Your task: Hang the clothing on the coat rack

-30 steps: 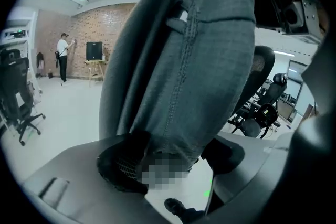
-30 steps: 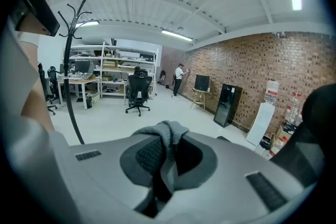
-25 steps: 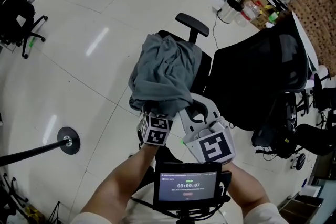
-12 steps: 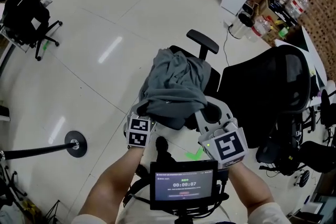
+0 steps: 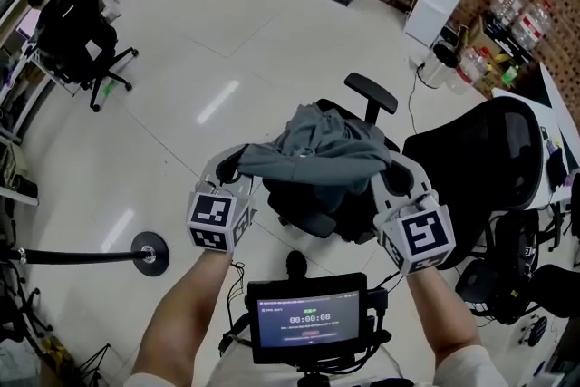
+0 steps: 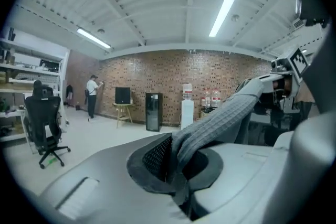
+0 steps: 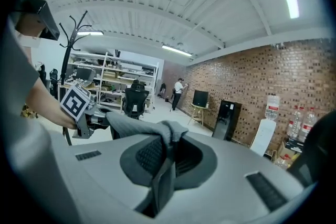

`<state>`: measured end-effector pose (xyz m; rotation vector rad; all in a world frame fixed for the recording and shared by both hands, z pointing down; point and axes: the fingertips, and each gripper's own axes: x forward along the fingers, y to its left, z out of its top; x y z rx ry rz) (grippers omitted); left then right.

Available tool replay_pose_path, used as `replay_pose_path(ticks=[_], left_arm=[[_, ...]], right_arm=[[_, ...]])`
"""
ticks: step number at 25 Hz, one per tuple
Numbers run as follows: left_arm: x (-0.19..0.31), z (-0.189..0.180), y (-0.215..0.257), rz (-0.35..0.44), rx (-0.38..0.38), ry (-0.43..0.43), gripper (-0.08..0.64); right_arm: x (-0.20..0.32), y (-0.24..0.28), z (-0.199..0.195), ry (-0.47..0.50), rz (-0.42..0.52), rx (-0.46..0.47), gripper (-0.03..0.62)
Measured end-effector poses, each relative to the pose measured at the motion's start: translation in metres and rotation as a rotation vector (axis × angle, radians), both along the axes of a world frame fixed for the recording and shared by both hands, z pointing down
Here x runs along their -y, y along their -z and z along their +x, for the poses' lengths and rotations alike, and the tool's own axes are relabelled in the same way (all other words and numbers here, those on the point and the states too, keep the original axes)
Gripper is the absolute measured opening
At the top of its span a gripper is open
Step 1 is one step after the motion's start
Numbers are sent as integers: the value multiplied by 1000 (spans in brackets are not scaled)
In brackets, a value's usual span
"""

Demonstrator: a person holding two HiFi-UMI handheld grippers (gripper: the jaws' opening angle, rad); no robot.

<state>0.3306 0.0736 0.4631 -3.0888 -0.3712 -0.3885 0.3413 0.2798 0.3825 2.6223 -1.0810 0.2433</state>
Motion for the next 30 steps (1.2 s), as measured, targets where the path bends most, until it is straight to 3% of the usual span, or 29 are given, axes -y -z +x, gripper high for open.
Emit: replay_pose_path(ticks=[15, 23, 30], left_arm=[[6, 37, 132, -2, -202, -53, 8], [26, 27, 203, 56, -296, -33, 8], [58, 0, 250, 95, -346, 35, 7]], right_arm=[[-3, 74, 36, 5, 40, -160, 9], [20, 130, 52, 71, 115, -234, 9], [60, 168, 54, 180, 162, -270, 9]])
